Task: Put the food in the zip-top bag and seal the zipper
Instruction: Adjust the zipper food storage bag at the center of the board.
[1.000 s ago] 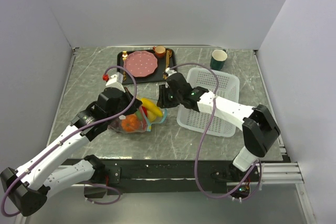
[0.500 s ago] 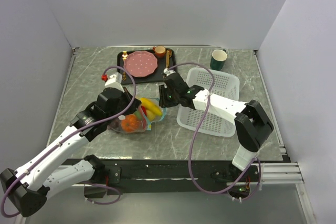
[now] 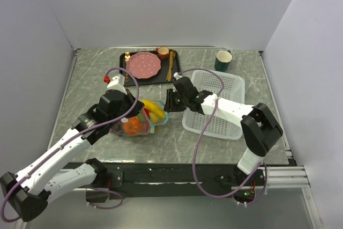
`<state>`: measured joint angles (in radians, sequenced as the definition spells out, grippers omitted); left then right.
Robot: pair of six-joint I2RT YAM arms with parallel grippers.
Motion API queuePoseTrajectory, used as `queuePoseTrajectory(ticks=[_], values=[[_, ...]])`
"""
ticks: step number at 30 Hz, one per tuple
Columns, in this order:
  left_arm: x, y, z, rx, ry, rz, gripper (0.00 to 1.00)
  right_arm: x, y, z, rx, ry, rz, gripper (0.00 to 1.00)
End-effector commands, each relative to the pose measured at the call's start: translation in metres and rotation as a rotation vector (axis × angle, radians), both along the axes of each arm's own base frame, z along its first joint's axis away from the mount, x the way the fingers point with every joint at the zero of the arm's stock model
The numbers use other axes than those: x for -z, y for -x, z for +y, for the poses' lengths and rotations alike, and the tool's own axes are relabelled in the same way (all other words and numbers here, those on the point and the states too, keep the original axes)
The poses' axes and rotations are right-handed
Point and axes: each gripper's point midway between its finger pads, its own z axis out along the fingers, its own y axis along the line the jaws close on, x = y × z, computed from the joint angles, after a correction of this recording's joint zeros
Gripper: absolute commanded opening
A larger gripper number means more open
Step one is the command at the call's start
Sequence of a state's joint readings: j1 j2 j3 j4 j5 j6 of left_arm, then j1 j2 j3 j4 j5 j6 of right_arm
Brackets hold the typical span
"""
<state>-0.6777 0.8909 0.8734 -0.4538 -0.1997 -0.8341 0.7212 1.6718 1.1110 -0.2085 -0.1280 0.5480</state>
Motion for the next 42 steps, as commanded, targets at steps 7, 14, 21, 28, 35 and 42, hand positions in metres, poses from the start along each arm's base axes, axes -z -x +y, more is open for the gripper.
queuePoseTrajectory(ticks=[7, 14, 21, 28, 35, 42], values=[[-0.02, -0.004, -0.002, -0.007, 0.043, -0.051, 0.01, 0.006, 0.001, 0.01, 0.024, -0.05, 0.053, 0.4], [-0.02, -0.004, -0.003, -0.002, 0.043, -0.051, 0.01, 0.011, 0.002, 0.008, 0.022, -0.033, 0.065, 0.26], [-0.022, -0.003, 0.002, -0.02, 0.042, -0.057, 0.01, -0.025, 0.002, 0.005, 0.032, -0.083, -0.004, 0.0], [-0.024, -0.002, 0.002, -0.016, 0.041, -0.064, 0.04, -0.159, 0.015, 0.019, -0.113, -0.271, -0.222, 0.0], [-0.013, -0.005, -0.027, 0.077, 0.105, -0.019, 0.01, -0.161, 0.008, 0.041, -0.142, -0.27, -0.197, 0.0], [-0.037, -0.01, -0.037, 0.095, 0.166, -0.076, 0.01, -0.113, -0.006, 0.015, -0.018, -0.075, -0.145, 0.0]])
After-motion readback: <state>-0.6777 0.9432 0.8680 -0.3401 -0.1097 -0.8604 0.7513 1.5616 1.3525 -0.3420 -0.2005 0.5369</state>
